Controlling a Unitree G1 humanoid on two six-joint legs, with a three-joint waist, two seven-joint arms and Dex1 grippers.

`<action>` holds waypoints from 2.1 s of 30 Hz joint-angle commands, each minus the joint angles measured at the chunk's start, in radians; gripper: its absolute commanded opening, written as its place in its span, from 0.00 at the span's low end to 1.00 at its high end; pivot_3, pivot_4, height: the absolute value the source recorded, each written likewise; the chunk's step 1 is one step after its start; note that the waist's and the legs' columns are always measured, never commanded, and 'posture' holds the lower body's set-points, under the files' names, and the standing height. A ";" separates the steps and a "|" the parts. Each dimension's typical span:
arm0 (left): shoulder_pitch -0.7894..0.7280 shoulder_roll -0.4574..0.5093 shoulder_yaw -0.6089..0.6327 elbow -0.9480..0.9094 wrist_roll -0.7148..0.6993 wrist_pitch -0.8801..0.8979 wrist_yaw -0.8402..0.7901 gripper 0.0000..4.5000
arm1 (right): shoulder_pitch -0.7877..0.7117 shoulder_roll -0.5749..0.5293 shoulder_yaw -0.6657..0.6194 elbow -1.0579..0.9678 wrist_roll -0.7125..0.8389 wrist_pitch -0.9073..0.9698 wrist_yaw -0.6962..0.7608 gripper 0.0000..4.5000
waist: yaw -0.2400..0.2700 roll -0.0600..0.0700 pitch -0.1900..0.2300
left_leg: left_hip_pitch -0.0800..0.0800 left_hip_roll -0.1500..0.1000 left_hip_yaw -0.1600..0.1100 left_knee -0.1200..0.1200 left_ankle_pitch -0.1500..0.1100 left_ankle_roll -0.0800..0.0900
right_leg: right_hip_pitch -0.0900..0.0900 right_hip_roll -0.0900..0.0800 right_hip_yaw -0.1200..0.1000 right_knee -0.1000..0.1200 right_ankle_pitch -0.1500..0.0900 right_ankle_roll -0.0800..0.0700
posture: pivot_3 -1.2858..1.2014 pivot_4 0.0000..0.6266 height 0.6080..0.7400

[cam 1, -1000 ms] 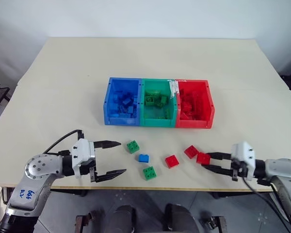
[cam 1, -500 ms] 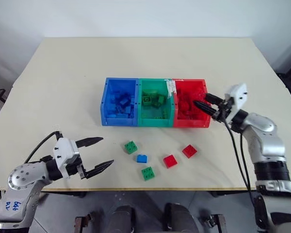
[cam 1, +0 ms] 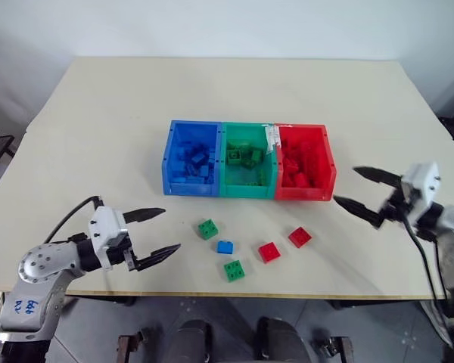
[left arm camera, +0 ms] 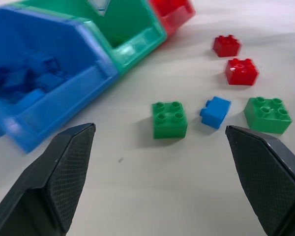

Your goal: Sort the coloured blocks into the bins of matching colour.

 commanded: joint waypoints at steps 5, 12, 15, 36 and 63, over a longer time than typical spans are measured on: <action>-0.091 -0.007 -0.099 0.028 0.022 -0.018 -0.051 1.00 | 0.126 -0.104 -0.080 0.091 -0.029 -0.190 0.153 1.00 | -0.029 0.000 0.000 | 0.005 0.003 0.007 0.000 0.000 0.000 | 0.000 0.001 0.002 0.001 0.000 0.001 | 0.52 0.24 1.00; -0.071 0.011 -0.083 0.041 0.020 -0.056 -0.087 1.00 | -0.049 -0.062 0.172 0.015 -0.052 -0.086 0.250 1.00 | -0.047 0.000 0.000 | 0.010 0.004 0.010 0.000 0.000 -0.001 | 0.001 0.000 0.006 0.004 0.000 0.001 | 0.52 0.24 1.00; -0.041 0.021 -0.065 0.031 0.012 -0.059 -0.090 1.00 | -0.161 -0.036 0.291 0.035 -0.090 -0.049 0.296 1.00 | -0.049 0.000 0.000 | 0.010 0.004 0.009 0.000 0.000 -0.001 | 0.000 0.000 0.005 0.004 0.000 0.000 | 0.52 0.24 1.00; 0.048 -0.003 0.005 -0.075 -0.012 -0.031 0.017 1.00 | -0.404 0.098 0.424 0.158 -0.008 0.020 0.260 0.32 | -0.028 0.000 0.000 | 0.002 0.003 0.003 0.001 0.000 -0.001 | -0.002 -0.002 -0.001 0.002 0.000 0.000 | 0.52 0.24 1.00; -0.083 0.007 -0.046 0.035 0.007 -0.041 -0.046 1.00 | -0.082 -0.079 0.086 -0.012 -0.004 0.004 0.187 1.00 | -0.002 0.000 0.000 | 0.000 0.002 0.006 0.001 -0.001 0.000 | -0.002 -0.001 -0.003 0.000 0.001 0.000 | 0.52 0.24 1.00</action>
